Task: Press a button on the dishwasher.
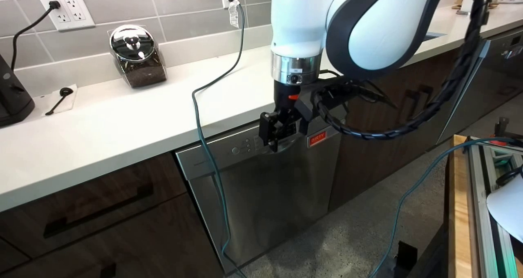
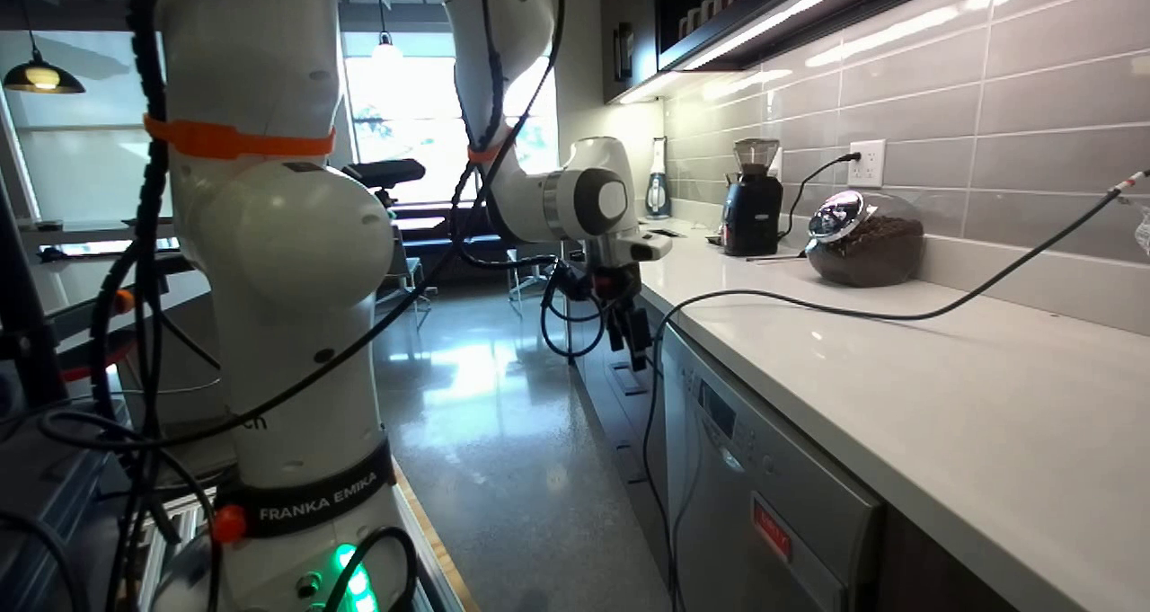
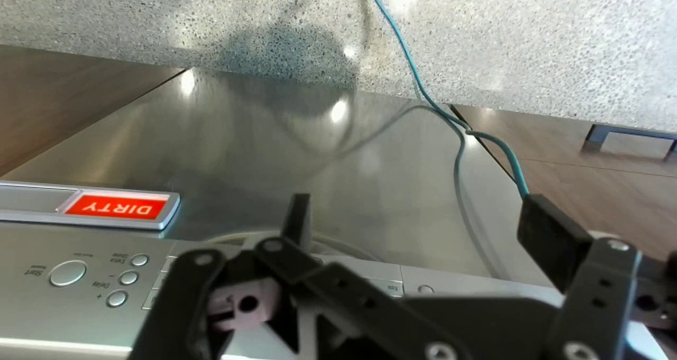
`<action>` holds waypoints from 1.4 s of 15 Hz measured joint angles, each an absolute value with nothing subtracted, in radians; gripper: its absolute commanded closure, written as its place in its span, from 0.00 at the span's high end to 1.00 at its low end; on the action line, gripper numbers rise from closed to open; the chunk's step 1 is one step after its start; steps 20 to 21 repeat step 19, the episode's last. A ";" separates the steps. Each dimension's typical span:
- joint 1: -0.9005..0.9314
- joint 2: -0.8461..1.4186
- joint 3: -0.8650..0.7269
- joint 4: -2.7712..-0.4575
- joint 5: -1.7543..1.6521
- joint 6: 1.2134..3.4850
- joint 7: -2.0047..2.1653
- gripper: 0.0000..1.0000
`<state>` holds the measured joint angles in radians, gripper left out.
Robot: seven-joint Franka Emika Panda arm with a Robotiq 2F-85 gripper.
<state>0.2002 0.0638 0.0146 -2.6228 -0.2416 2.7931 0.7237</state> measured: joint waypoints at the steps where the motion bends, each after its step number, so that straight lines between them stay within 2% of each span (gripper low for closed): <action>1: 0.199 0.043 0.024 -2.621 -0.222 2.772 0.706 1.00; 12: 0.182 -0.155 0.121 -2.586 -0.114 2.512 0.635 1.00; 21: 0.176 -0.175 0.136 -2.580 -0.094 2.505 0.631 1.00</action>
